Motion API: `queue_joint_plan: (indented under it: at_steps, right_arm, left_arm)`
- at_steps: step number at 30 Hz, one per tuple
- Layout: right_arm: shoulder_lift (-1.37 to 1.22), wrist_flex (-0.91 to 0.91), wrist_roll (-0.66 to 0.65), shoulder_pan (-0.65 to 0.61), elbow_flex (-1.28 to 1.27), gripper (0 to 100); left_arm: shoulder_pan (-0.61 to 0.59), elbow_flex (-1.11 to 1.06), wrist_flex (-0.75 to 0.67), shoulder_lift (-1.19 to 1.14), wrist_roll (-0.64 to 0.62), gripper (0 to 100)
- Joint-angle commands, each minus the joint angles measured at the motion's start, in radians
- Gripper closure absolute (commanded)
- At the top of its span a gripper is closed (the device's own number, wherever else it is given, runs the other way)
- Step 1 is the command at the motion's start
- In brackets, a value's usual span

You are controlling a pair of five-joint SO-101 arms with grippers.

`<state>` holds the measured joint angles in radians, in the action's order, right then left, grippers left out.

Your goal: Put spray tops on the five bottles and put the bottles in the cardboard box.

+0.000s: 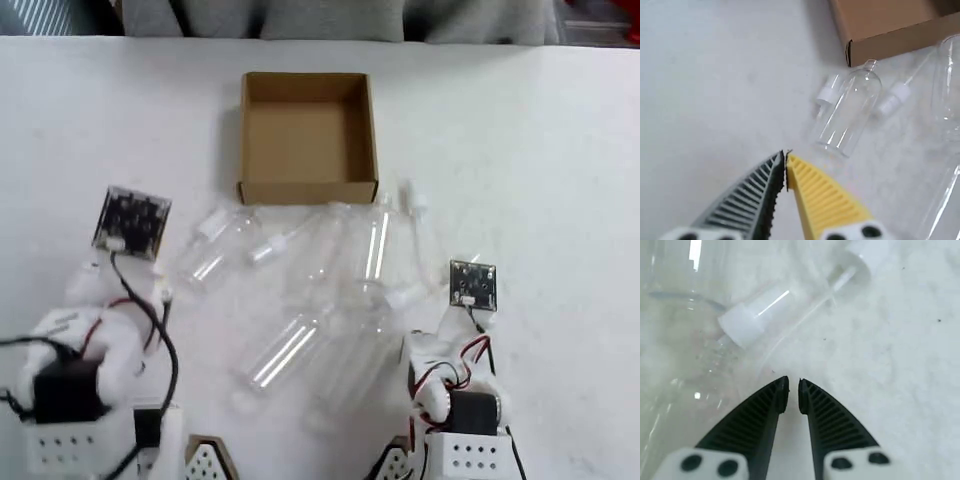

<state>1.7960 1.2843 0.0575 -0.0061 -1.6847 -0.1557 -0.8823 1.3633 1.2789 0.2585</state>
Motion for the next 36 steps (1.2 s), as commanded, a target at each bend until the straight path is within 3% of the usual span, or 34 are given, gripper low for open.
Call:
queue_joint_plan:
  at_steps: [1, 5, 15, 22, 29, 36]
  right_arm:
    - [0.007, -0.015, 0.000, 0.010, -0.005, 98.1]
    - [0.007, -0.015, 0.000, 0.010, -0.005, 98.1]
    - [0.007, -0.015, 0.000, 0.010, -0.005, 98.1]
    - [0.007, -0.015, 0.000, 0.010, -0.005, 98.1]
    - [0.007, -0.015, 0.000, 0.008, -0.005, 98.1]
    - [0.007, -0.015, 0.000, 0.005, -0.005, 98.1]
  left_arm:
    - [0.013, 0.172, 0.005, -0.259, 0.011, 97]
    - [0.019, 0.253, 0.003, -0.452, 0.012, 97]
    - [0.174, 0.512, 0.003, -0.874, 0.014, 96]
    - [0.176, 0.743, 0.026, -1.150, 0.014, 76]
    - [0.176, 0.913, 0.026, -1.417, 0.144, 76]
    - [0.168, 1.085, 0.025, -1.639, 0.163, 76]
